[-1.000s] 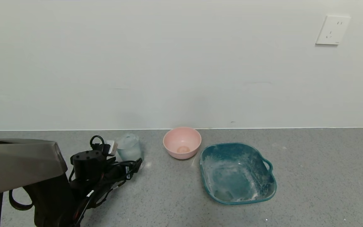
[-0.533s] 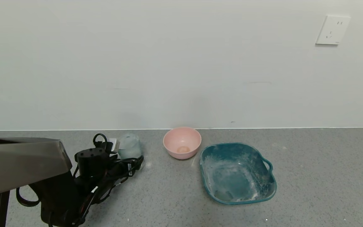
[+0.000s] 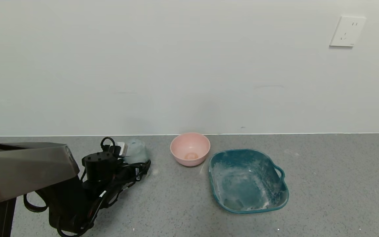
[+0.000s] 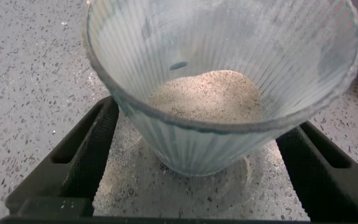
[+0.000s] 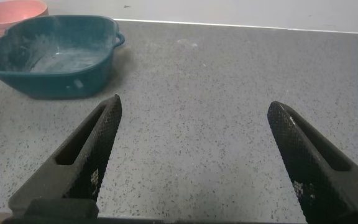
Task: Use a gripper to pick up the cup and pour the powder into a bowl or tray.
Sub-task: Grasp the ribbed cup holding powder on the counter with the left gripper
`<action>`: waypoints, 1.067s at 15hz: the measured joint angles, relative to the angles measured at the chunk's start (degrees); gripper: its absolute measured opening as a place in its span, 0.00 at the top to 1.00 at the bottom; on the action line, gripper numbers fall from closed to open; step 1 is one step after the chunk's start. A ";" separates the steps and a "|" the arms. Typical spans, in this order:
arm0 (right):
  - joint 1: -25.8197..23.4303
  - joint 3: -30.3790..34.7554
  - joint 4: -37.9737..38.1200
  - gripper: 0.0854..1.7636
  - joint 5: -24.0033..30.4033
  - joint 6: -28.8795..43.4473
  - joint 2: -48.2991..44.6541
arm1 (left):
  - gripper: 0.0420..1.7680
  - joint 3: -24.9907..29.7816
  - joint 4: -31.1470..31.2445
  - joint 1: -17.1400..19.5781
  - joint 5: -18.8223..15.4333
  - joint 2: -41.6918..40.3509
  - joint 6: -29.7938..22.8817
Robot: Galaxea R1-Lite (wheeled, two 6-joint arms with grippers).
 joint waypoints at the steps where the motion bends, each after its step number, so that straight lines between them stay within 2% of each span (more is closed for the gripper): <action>1: 0.00 0.00 0.02 0.03 0.00 0.00 0.00 | 0.03 -0.32 0.00 -0.02 0.00 0.22 0.41; 16: 0.00 0.00 0.02 0.03 0.00 0.01 0.00 | 0.03 -3.69 0.06 0.00 -0.02 1.79 0.96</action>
